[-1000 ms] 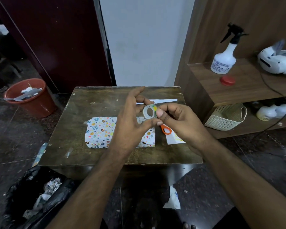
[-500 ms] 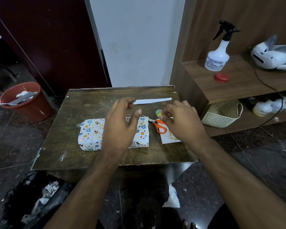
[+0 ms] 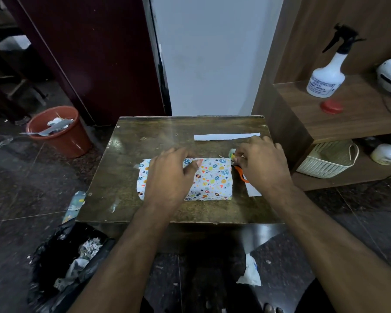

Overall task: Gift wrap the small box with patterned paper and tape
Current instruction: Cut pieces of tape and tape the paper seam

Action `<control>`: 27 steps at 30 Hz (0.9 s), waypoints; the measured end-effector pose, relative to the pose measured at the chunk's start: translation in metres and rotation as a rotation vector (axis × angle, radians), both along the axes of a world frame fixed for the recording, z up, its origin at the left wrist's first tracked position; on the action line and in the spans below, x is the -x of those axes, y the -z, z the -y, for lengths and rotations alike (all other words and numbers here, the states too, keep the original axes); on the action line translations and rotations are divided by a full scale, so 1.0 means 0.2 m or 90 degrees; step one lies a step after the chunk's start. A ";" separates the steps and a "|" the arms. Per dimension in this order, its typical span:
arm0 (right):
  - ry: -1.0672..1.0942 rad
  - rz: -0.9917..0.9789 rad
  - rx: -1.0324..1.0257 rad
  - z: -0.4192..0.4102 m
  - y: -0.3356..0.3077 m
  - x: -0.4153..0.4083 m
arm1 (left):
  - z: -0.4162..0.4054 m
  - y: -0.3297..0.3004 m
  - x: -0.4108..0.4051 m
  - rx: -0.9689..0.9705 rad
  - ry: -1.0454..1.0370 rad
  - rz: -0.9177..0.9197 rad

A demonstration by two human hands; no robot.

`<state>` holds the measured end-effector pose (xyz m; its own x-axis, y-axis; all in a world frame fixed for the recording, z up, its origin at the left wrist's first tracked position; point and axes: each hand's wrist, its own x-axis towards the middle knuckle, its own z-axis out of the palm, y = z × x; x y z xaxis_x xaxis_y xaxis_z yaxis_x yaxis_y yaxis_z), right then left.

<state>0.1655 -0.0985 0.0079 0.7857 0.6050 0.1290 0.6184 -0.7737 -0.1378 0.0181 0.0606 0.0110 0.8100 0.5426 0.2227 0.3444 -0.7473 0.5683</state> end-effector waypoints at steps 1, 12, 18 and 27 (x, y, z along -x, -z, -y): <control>0.003 -0.001 -0.001 -0.01 0.00 0.00 | -0.01 0.00 0.01 0.003 -0.001 -0.006; -0.026 -0.045 -0.221 -0.03 0.01 0.10 | -0.05 -0.05 0.12 0.034 -0.022 -0.068; -0.028 -0.155 -0.339 0.01 -0.02 0.33 | -0.05 -0.06 0.19 0.071 -0.027 -0.158; 0.018 -0.363 -0.264 0.01 0.06 0.53 | 0.05 -0.07 0.25 0.295 -0.047 -0.176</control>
<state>0.0594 -0.1009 -0.0040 0.8136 0.5740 -0.0922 0.3428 -0.6017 -0.7214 -0.0313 0.0507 0.0255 0.7606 0.5907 -0.2694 0.5694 -0.4077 0.7138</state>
